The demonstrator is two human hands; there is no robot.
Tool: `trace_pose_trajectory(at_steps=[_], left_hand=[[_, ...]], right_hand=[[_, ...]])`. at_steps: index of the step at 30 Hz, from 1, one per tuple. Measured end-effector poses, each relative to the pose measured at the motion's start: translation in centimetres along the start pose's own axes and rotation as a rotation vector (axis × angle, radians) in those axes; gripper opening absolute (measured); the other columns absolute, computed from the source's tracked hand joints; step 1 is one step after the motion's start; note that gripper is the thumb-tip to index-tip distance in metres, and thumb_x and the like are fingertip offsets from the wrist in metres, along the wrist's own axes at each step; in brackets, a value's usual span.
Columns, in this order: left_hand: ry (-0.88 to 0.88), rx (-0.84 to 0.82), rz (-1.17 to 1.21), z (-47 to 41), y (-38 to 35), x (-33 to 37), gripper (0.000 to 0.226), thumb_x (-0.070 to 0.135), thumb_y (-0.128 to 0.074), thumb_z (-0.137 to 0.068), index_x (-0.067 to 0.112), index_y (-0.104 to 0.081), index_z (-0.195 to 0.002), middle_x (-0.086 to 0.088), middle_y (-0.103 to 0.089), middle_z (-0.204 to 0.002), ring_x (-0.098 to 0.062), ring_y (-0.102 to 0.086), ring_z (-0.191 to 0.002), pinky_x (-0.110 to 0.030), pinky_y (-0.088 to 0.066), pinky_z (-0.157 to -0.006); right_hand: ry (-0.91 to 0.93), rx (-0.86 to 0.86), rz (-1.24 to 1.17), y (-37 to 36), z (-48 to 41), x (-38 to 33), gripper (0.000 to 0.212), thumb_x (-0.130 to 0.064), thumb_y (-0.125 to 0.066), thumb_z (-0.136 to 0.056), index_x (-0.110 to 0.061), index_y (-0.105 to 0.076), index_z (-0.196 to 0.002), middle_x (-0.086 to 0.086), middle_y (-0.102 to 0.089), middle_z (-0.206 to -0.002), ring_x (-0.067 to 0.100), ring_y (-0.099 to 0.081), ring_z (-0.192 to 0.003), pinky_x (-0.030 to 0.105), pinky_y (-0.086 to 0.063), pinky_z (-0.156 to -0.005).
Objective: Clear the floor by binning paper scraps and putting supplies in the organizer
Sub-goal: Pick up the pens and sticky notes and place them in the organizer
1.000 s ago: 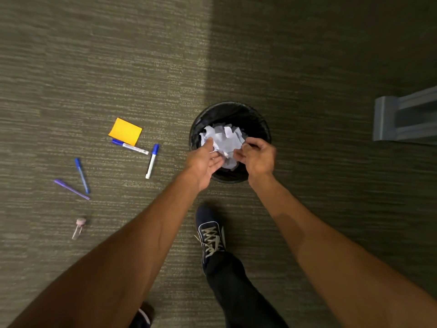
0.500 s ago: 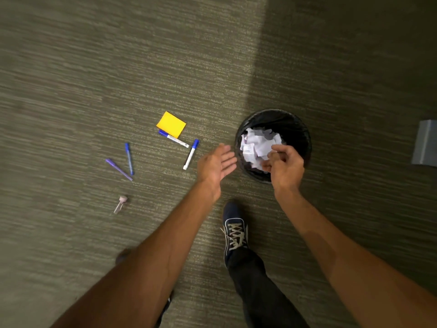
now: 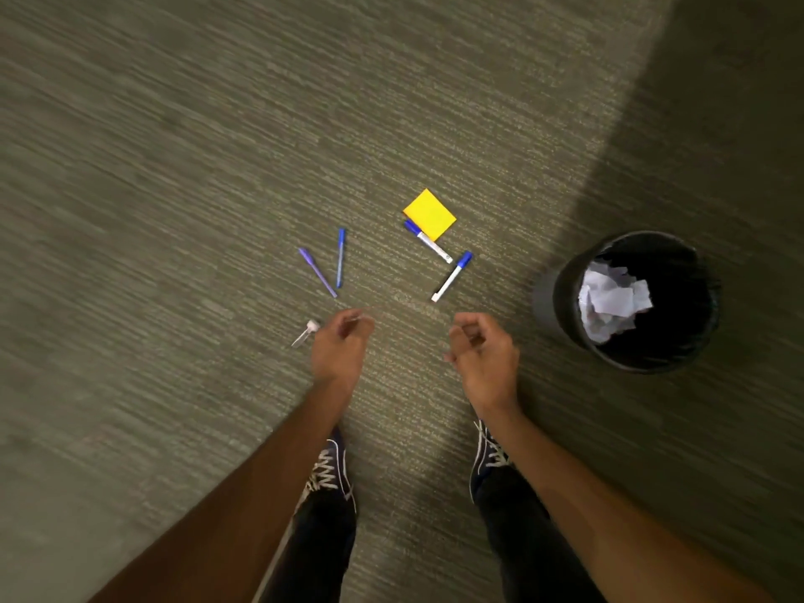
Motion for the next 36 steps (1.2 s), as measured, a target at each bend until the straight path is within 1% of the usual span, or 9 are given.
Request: trace_pose_trajectory(at_steps=[4, 11, 18, 21, 24, 28, 30, 33, 36], left_hand=[[-0.043, 0.046, -0.102, -5.5, 4.3, -3.2, 0.03, 0.005, -0.072, -0.087, 0.003, -0.065, -0.116, -0.021, -0.072, -0.102, -0.021, -0.064, -0.086, -0.029, -0.052, -0.084], [-0.077, 0.064, -0.117, -17.2, 6.8, -8.6, 0.042, -0.002, -0.072, -0.083, 0.007, -0.062, -0.123, 0.013, -0.063, -0.074, -0.002, -0.059, -0.068, -0.003, -0.045, -0.057], [-0.071, 0.152, -0.159, -26.1, 5.6, -11.4, 0.038, 0.027, -0.083, -0.079, 0.016, -0.066, -0.111, 0.012, -0.066, -0.082, -0.007, -0.062, -0.075, -0.009, -0.043, -0.058], [-0.055, 0.205, -0.2, -28.4, 4.8, -11.4, 0.033, 0.033, -0.081, -0.081, 0.01, -0.069, -0.102, -0.008, -0.074, -0.099, -0.023, -0.07, -0.088, -0.026, -0.056, -0.077], [-0.052, 0.274, -0.305, -28.9, 4.1, -10.7, 0.038, 0.045, -0.079, -0.08, 0.013, -0.067, -0.096, -0.011, -0.073, -0.104, -0.026, -0.068, -0.096, -0.027, -0.045, -0.072], [-0.062, 0.267, -0.426, -29.1, 3.4, -9.7, 0.031, 0.04, -0.075, -0.083, 0.015, -0.066, -0.097, -0.01, -0.072, -0.107, -0.027, -0.068, -0.099, -0.029, -0.046, -0.075], [-0.057, 0.246, -0.424, -29.2, 3.3, -9.4, 0.023, 0.032, -0.074, -0.085, 0.014, -0.068, -0.099, -0.009, -0.072, -0.103, -0.023, -0.067, -0.085, -0.021, -0.046, -0.068], [-0.069, 0.216, -0.333, -28.6, 3.4, -8.8, 0.017, 0.027, -0.076, -0.085, 0.013, -0.071, -0.092, -0.001, -0.069, -0.083, -0.001, -0.051, -0.053, -0.001, -0.033, -0.036], [-0.036, 0.148, -0.077, -27.1, 3.8, -8.3, 0.014, 0.019, -0.07, -0.089, 0.012, -0.063, -0.079, -0.009, -0.069, -0.078, -0.019, -0.067, -0.061, -0.024, -0.061, -0.058]], right_hand=[[0.076, -0.052, 0.037, -7.7, -2.2, 0.5, 0.014, -0.017, -0.07, -0.09, -0.008, -0.068, -0.101, 0.012, -0.071, -0.084, 0.031, -0.068, -0.077, 0.053, -0.055, -0.076], [0.141, -0.118, 0.21, -20.5, -9.6, 4.3, 0.02, -0.023, -0.075, -0.085, -0.004, -0.069, -0.088, 0.013, -0.073, -0.082, 0.029, -0.068, -0.076, 0.05, -0.055, -0.075], [0.184, -0.116, 0.439, -29.1, -16.8, 6.7, 0.021, -0.032, -0.074, -0.086, -0.013, -0.068, -0.091, 0.01, -0.075, -0.095, 0.028, -0.07, -0.087, 0.043, -0.058, -0.076], [0.188, -0.037, 0.464, -30.6, -18.3, 7.2, 0.025, -0.037, -0.076, -0.083, -0.015, -0.064, -0.086, 0.007, -0.074, -0.09, 0.028, -0.069, -0.084, 0.041, -0.057, -0.071], [0.185, 0.023, 0.526, -30.9, -18.8, 7.5, 0.028, -0.041, -0.076, -0.082, -0.018, -0.062, -0.085, 0.004, -0.072, -0.088, 0.026, -0.067, -0.08, 0.039, -0.055, -0.069], [0.178, 0.012, 0.551, -31.0, -19.0, 7.6, 0.015, -0.03, -0.073, -0.085, -0.017, -0.067, -0.087, 0.005, -0.074, -0.091, 0.027, -0.07, -0.083, 0.041, -0.058, -0.071], [0.158, -0.011, 0.52, -30.7, -19.0, 7.4, 0.011, -0.026, -0.073, -0.084, -0.016, -0.069, -0.087, 0.004, -0.074, -0.088, 0.024, -0.071, -0.077, 0.038, -0.059, -0.065], [0.109, -0.04, 0.444, -29.8, -18.8, 7.0, 0.011, -0.026, -0.077, -0.082, -0.019, -0.068, -0.079, 0.001, -0.074, -0.08, 0.017, -0.07, -0.067, 0.036, -0.06, -0.059], [0.056, -0.029, 0.334, -28.1, -17.9, 6.4, 0.014, -0.026, -0.077, -0.08, -0.02, -0.066, -0.073, 0.0, -0.073, -0.075, 0.02, -0.07, -0.069, 0.043, -0.061, -0.067]])
Point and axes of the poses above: each hand's wrist, its own z-axis away from the middle knuckle, its own y-axis out of the back of the hand, x = y × z, the point moved 5 cm from there along -z, towards the middle knuckle
